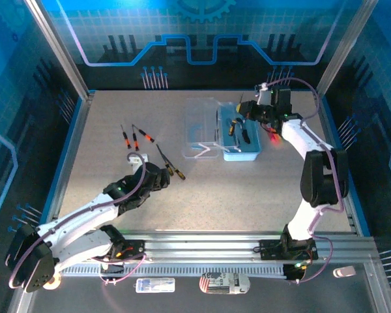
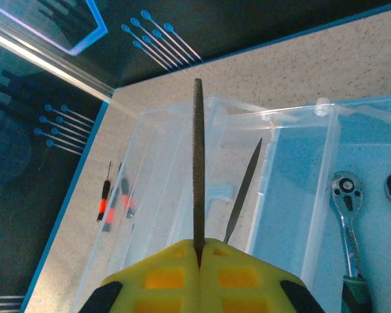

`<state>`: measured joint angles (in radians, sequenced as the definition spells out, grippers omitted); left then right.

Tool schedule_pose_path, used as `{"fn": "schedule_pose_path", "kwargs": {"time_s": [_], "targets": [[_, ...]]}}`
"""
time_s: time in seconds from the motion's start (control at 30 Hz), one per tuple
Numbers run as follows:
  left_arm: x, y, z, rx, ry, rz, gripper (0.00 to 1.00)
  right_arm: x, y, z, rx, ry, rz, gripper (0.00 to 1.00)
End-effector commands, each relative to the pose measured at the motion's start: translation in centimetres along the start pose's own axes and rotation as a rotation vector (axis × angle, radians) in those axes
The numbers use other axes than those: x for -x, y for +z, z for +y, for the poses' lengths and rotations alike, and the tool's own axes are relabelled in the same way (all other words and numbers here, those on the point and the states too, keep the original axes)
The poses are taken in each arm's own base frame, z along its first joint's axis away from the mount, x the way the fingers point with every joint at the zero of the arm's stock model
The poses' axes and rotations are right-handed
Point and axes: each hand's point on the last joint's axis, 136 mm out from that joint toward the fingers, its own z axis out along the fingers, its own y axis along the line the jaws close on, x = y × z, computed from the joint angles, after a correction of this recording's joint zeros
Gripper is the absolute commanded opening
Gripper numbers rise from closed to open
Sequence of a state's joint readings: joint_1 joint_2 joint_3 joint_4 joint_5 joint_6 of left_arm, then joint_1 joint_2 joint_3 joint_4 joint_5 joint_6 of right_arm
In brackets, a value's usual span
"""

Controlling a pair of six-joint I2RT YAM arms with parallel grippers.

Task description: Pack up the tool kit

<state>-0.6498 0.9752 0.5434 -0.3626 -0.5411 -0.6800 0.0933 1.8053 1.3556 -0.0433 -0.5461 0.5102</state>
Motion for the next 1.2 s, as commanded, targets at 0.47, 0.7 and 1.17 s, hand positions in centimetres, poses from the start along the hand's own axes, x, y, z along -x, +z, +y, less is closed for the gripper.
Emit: {"fn": "schedule_pose_path", "kwargs": {"time_s": [0.47,0.7,1.17], "targets": [[0.1,-0.2,-0.2,-0.02,-0.029,0.023,0.99,-4.2,7.0,-0.1,0.052,0.019,0.248,0.05],[0.3,-0.4,-0.2,-0.025,-0.031,0.021,0.99,-4.6,8.4,-1.7,0.018,0.053,0.273,0.08],[0.7,-0.6,-1.0,-0.049,-0.032,0.036,0.99,-4.0,8.1,-2.3,-0.042,0.079,0.26,0.26]]}}
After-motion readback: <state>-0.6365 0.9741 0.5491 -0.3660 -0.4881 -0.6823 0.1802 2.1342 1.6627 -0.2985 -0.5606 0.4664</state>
